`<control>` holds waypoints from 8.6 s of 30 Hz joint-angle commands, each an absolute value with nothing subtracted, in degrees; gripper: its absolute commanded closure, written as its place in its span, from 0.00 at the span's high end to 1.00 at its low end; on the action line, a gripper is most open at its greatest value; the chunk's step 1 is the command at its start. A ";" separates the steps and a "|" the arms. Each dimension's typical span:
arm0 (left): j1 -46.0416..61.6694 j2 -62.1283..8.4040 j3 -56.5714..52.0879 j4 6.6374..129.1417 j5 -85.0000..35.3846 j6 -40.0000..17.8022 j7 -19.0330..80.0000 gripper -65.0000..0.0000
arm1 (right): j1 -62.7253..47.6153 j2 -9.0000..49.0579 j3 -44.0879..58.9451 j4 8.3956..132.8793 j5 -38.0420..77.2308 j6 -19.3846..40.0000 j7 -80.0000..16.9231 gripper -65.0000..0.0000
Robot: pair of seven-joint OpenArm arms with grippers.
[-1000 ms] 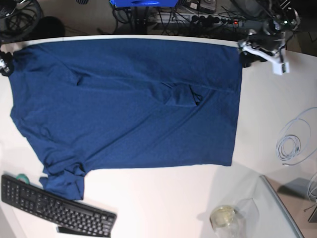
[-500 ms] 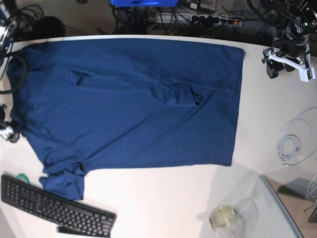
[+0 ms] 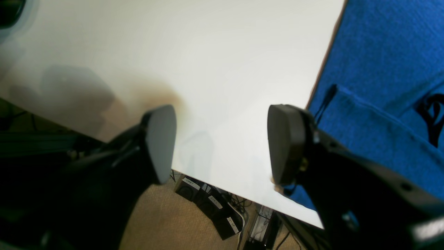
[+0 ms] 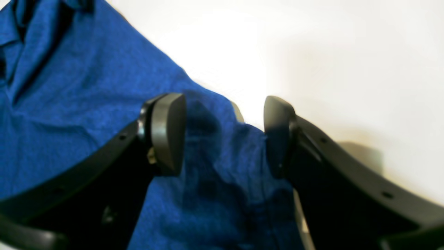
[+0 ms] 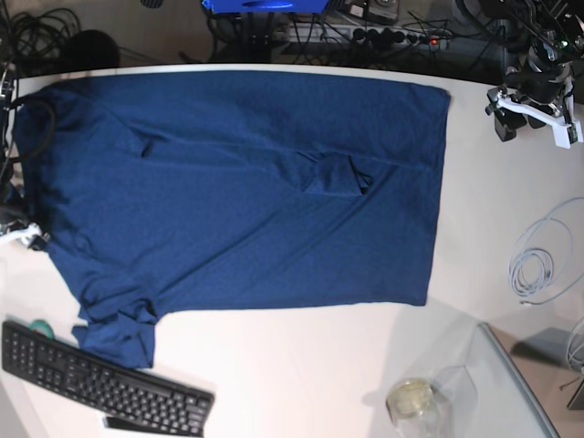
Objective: Layout the t-shirt on the table in an organized manner, then fold the t-shirt properly
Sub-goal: 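Move the right gripper down along the shirt's side edge, then lower the left gripper onto the shirt's side edge opposite the right gripper, then slide both grippers along the shirt edge to the hem side and pinch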
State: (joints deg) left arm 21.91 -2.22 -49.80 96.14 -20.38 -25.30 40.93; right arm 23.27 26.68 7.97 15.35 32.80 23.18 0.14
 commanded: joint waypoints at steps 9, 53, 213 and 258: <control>22.02 -2.95 -50.07 96.92 -21.05 -25.27 39.87 0.61 | 23.78 27.91 7.96 16.48 33.36 23.52 1.27 0.00; 21.93 -2.86 -49.63 96.84 -20.97 -25.27 40.04 0.61 | 4.79 16.31 27.21 72.40 27.12 23.52 -35.74 0.47; 1.01 -6.99 -24.40 80.66 -9.71 -16.57 42.42 0.00 | 21.23 15.96 23.96 54.73 4.79 24.04 -24.40 0.00; -19.74 -11.12 -20.00 41.10 -10.07 -16.57 24.92 0.88 | 20.44 14.37 24.04 54.73 4.70 24.04 -24.31 0.00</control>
